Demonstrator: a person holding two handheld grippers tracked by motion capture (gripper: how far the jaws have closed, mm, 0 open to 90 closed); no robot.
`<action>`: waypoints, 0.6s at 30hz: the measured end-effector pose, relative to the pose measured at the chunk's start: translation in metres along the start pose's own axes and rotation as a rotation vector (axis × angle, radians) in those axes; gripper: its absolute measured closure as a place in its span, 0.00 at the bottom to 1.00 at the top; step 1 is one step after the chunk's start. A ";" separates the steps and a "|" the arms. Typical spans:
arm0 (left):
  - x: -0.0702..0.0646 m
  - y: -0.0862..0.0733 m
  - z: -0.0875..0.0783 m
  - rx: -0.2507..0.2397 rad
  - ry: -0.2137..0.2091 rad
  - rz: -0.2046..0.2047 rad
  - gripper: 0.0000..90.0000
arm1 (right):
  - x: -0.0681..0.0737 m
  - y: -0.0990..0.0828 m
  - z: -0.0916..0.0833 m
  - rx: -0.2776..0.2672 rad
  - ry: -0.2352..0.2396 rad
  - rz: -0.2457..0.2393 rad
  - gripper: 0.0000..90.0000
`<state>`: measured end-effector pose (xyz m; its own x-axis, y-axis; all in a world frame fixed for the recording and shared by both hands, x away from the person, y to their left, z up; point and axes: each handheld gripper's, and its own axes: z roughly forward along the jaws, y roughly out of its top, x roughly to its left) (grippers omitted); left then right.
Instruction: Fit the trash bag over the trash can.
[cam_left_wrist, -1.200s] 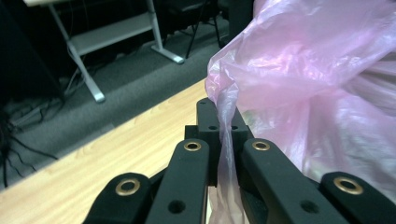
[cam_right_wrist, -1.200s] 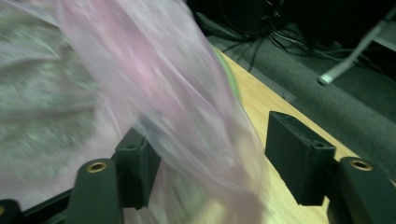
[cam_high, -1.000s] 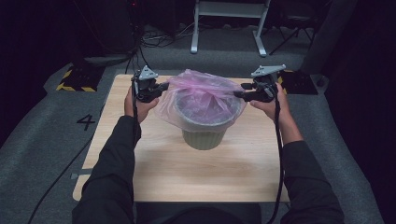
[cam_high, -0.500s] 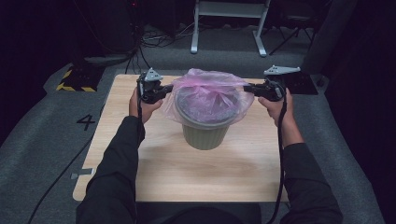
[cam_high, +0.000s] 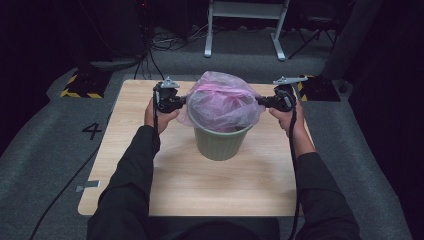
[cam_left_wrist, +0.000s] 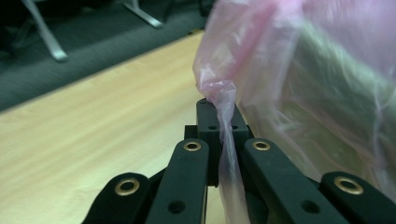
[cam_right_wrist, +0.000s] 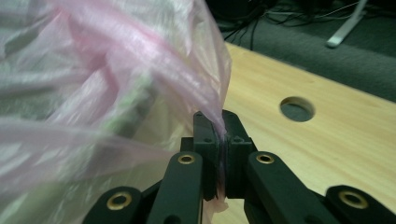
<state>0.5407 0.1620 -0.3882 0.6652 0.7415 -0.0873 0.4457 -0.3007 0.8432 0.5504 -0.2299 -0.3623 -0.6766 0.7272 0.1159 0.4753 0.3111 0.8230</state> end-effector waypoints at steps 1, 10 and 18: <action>0.000 -0.001 0.001 0.012 -0.008 -0.003 1.00 | 0.000 -0.002 0.001 0.002 0.001 0.001 0.97; -0.001 -0.012 0.007 0.035 -0.005 -0.017 0.87 | -0.003 -0.006 -0.001 0.005 0.010 0.023 0.95; 0.000 -0.030 -0.035 -0.073 0.070 0.011 0.43 | -0.004 -0.011 -0.023 -0.018 -0.017 -0.021 0.61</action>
<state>0.5063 0.1919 -0.3954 0.6248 0.7796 -0.0427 0.3925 -0.2664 0.8803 0.5351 -0.2505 -0.3595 -0.6764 0.7311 0.0889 0.4509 0.3156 0.8349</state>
